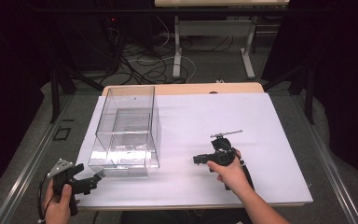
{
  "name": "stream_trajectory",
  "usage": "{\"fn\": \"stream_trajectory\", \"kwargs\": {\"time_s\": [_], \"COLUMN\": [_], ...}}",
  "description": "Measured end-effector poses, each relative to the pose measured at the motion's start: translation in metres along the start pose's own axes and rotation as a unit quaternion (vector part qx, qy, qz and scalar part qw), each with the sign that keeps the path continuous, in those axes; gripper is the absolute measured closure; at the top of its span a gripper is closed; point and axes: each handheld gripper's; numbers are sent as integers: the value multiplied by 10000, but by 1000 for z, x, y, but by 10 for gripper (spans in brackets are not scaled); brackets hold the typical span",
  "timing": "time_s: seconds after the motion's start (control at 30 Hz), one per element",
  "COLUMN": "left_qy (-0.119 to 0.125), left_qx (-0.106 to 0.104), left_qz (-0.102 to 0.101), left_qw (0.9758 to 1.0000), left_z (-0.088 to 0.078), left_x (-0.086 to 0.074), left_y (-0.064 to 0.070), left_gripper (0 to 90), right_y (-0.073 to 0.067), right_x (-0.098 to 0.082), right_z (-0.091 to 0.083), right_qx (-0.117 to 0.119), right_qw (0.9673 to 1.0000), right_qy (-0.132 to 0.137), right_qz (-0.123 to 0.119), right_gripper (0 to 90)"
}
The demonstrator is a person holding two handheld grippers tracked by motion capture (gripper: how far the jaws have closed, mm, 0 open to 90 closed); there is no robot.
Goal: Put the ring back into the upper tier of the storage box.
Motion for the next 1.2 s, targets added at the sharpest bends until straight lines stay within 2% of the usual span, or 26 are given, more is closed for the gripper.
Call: {"fn": "stream_trajectory", "kwargs": {"time_s": [0.3, 0.83, 1.2], "left_qy": [-3, 30, 25], "left_qx": [-1, 4, -1], "left_qz": [-1, -19, -18], "left_qw": [10000, 10000, 10000], "left_z": [0, 1, 1], "left_x": [0, 0, 0], "left_y": [0, 0, 0], "left_gripper": [9, 9, 9], "right_y": [-4, -19, -31], "right_x": [13, 41, 52], "right_z": [-5, -23, -37], "right_qx": [-8, 59, 189], "right_qw": [10000, 9996, 9990], "right_qy": [4, 16, 33], "right_qz": [-92, -267, -413], "right_gripper": [710, 710, 710]}}
Point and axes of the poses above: each handheld gripper's, and its own axes: z roughly forward along the jaws, x roughly out of its top, y roughly to its right, and after that the axes turned 6 degrees about -z, right-handed
